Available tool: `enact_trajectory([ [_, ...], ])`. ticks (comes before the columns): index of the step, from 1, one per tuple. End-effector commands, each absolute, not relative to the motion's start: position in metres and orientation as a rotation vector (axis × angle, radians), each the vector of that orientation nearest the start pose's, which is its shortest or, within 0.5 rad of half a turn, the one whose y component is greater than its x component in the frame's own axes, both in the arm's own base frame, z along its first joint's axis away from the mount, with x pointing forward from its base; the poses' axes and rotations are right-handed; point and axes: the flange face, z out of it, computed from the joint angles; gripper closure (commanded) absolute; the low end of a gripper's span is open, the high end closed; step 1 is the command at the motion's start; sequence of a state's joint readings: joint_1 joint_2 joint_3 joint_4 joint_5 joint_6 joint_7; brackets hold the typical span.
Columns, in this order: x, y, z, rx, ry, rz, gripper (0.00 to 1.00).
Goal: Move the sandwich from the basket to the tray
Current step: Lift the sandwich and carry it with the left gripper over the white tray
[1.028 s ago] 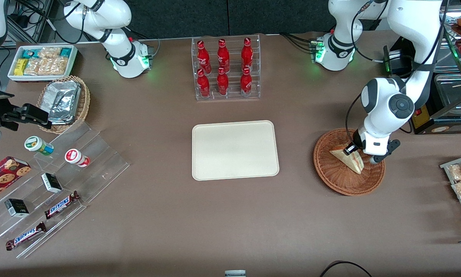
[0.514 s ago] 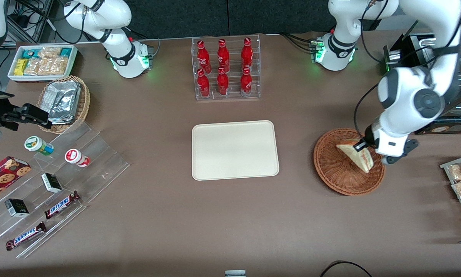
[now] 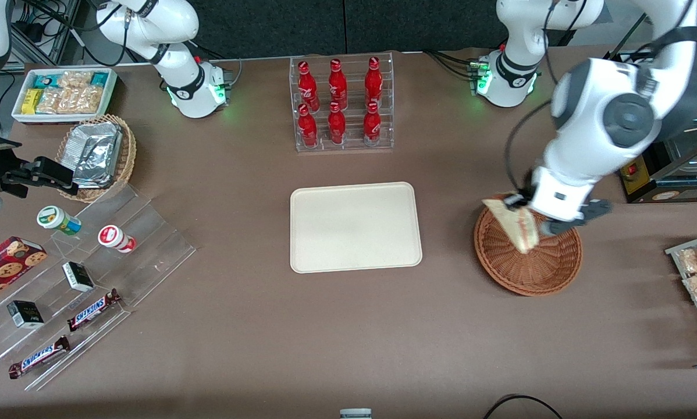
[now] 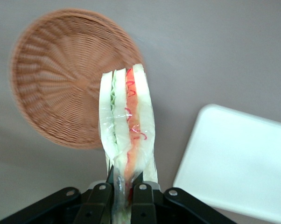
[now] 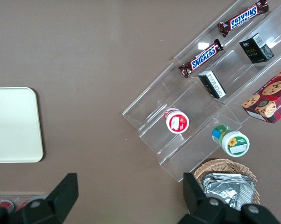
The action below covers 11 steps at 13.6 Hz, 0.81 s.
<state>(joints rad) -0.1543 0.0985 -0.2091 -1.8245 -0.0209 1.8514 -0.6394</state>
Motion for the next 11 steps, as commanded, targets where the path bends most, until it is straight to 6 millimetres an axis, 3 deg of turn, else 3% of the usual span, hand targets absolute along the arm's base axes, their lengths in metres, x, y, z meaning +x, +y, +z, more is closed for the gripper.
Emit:
enact_trajectory([
  [1,0.533,-0.276,0.466,-3.133,-0.257,0.167,1.0],
  [4,0.509,-0.364,0.449,-3.146,-0.12,0.2,1.0],
  [8,0.498,-0.447,0.4,-3.116,-0.06,0.222,1.0],
  [11,0.504,-0.481,0.351,-3.097,-0.03,0.191,1.0],
])
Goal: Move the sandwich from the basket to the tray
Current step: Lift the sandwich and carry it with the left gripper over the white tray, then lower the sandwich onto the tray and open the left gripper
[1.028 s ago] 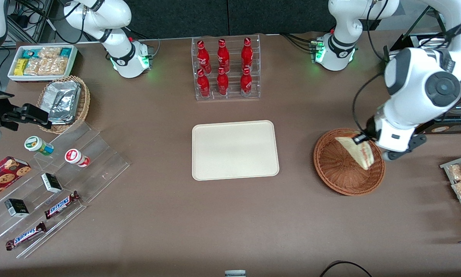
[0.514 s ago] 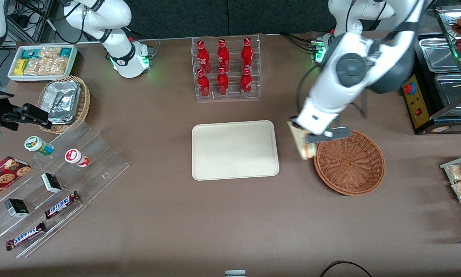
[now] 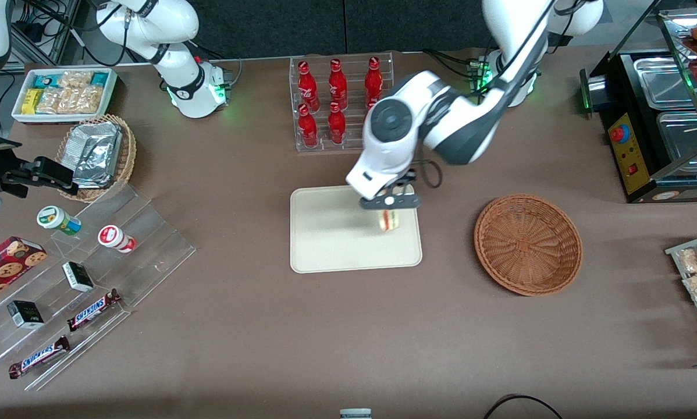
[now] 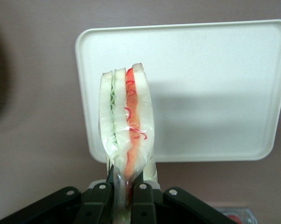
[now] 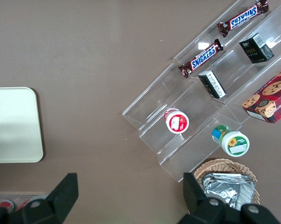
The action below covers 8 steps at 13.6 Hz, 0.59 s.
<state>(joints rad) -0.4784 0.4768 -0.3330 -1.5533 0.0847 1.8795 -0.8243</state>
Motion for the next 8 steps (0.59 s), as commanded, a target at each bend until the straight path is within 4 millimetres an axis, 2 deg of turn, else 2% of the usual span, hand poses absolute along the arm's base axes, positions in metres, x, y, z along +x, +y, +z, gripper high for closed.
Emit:
enact_trajectory([
  [1,0.497,-0.495,0.338,-3.105,-0.014,0.181,1.0],
  [2,0.492,-0.506,0.327,-3.108,-0.005,0.159,1.0],
  [4,0.492,-0.512,0.306,-3.105,0.012,0.126,1.0],
  [8,0.487,-0.524,0.282,-3.128,0.046,0.118,1.0],
])
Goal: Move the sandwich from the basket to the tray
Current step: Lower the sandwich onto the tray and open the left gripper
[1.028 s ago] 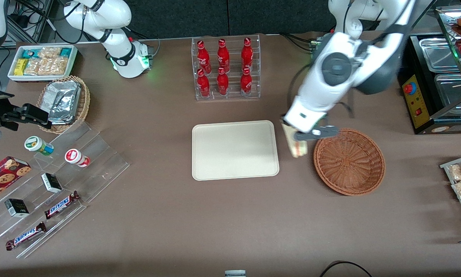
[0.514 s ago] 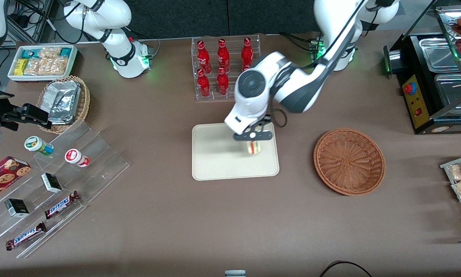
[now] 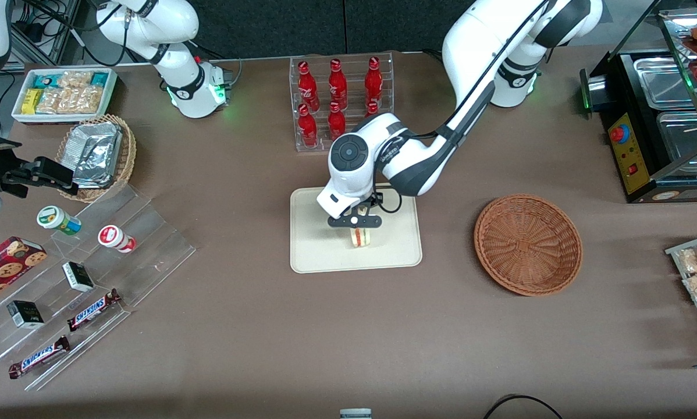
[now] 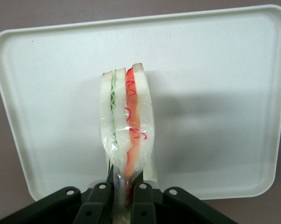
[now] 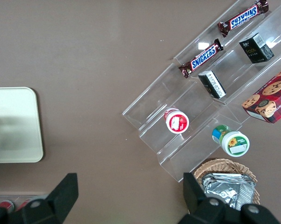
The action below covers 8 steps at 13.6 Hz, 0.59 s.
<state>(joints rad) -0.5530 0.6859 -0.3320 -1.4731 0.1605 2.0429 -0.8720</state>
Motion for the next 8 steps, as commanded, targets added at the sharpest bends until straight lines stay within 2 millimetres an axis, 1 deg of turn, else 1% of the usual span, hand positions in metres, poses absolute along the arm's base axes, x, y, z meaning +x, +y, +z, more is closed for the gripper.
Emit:
enact_trajectory([
  [1,0.481,-0.53,0.276,-3.131,0.071,0.112,1.0],
  [2,0.477,-0.534,0.27,-3.118,0.092,0.096,1.0],
  [3,0.477,-0.534,0.262,-3.108,0.099,0.096,1.0],
  [7,0.475,-0.536,0.245,-3.111,0.122,0.104,1.0],
  [8,0.474,-0.537,0.244,-3.11,0.127,0.106,1.0],
])
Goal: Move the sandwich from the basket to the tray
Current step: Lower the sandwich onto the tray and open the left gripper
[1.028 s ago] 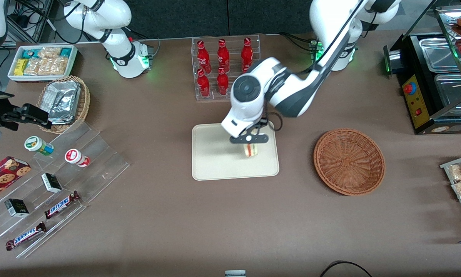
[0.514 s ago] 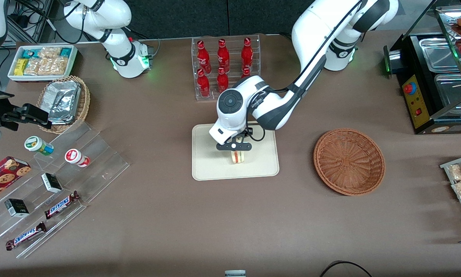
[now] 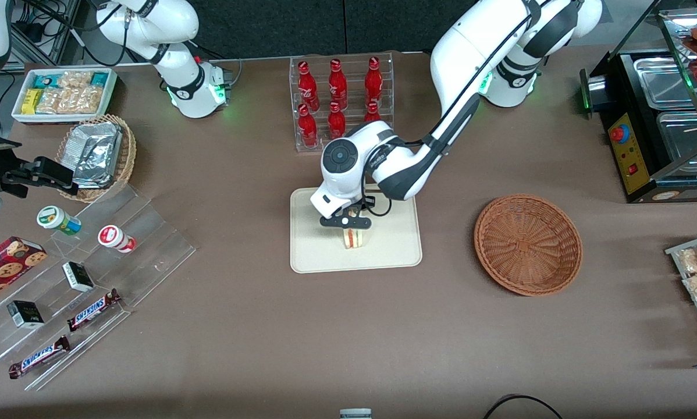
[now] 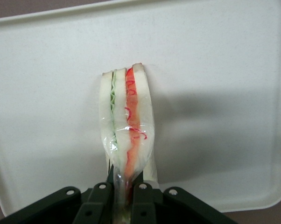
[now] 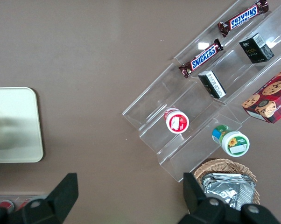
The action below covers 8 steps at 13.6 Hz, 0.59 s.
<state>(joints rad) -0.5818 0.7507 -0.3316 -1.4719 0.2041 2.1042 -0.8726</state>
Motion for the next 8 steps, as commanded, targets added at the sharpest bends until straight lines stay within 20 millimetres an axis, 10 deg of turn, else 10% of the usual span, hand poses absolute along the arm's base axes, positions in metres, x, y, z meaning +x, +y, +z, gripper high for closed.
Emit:
enact_trajectory([
  [1,0.474,-0.536,0.243,-3.109,0.127,0.108,0.91],
  [3,0.475,-0.536,0.247,-3.11,0.122,0.103,0.01],
  [8,0.493,-0.514,0.31,-3.094,0.038,0.082,0.0],
])
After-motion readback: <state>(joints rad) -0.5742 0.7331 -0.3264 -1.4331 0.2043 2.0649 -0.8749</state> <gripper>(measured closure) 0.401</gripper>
